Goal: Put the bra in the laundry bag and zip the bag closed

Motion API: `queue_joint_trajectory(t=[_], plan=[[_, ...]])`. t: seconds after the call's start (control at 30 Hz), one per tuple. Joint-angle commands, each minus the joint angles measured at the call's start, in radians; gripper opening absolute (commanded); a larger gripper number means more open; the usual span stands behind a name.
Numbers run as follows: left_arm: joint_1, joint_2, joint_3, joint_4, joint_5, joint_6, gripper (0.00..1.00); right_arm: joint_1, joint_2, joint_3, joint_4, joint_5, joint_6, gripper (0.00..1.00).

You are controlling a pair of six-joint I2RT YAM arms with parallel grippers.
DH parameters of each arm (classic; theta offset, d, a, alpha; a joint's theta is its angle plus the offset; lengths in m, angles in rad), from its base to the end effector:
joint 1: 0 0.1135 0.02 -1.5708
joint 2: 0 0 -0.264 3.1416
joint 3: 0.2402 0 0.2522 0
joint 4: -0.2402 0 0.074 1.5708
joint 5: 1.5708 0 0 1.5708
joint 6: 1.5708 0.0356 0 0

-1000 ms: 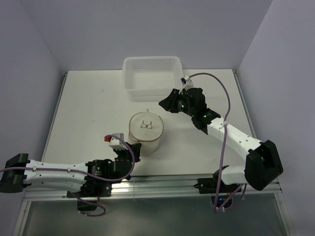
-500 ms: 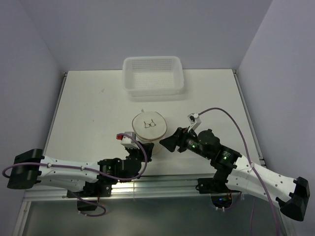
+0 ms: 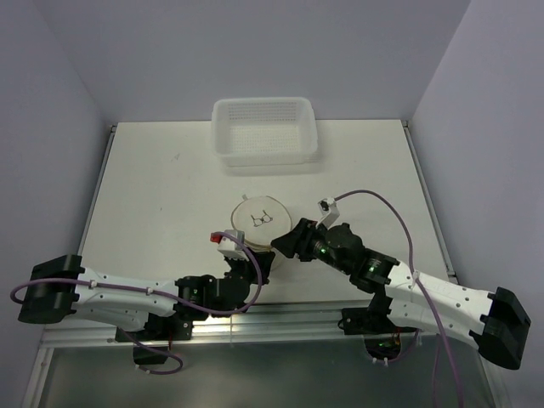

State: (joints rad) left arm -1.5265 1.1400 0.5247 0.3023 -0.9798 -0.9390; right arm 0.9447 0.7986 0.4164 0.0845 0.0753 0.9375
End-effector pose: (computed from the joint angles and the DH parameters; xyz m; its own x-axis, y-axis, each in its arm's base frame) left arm 0.0399 -0.2322 0.2321 -0.4290 -0.4751 -0.7682 0.2971 0.7289 -0.6167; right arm 0.1136 0.1525 0.2348 -0.7191 0.3773 -0.5836 -0.3147 0.5719 0.7576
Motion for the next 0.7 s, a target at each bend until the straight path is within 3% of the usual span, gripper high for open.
queue_joint_trajectory(t=[0.0, 0.07, 0.1, 0.27, 0.4, 0.43, 0.53, 0.67], plan=[[-0.011, -0.037, -0.009, 0.044, 0.018, 0.006, 0.00, -0.014, 0.040, 0.013, 0.055, 0.058, 0.011, 0.64], [-0.009, -0.046, -0.015, 0.044, 0.023, 0.022, 0.00, -0.021, 0.063, 0.018, 0.067, 0.070, 0.012, 0.48], [-0.011, -0.049, -0.018, 0.031, 0.018, 0.029, 0.00, -0.027, 0.071, 0.019, 0.067, 0.079, 0.004, 0.27], [-0.012, -0.095, -0.028, -0.113, -0.049, -0.001, 0.00, -0.086, 0.093, 0.036, 0.070, 0.083, -0.045, 0.00], [-0.011, -0.166, -0.045, -0.277, -0.120, -0.072, 0.00, -0.223, 0.171, 0.088, 0.099, -0.031, -0.139, 0.00], [-0.012, -0.201, -0.045, -0.384, -0.132, -0.127, 0.00, -0.274, 0.191, 0.102, 0.110, -0.054, -0.163, 0.00], [-0.012, -0.282, -0.052, -0.535, -0.170, -0.214, 0.00, -0.320, 0.286, 0.184, 0.127, -0.075, -0.270, 0.00], [-0.017, -0.355, -0.072, -0.565, -0.189, -0.208, 0.00, -0.380, 0.436, 0.317, 0.187, -0.167, -0.384, 0.00]])
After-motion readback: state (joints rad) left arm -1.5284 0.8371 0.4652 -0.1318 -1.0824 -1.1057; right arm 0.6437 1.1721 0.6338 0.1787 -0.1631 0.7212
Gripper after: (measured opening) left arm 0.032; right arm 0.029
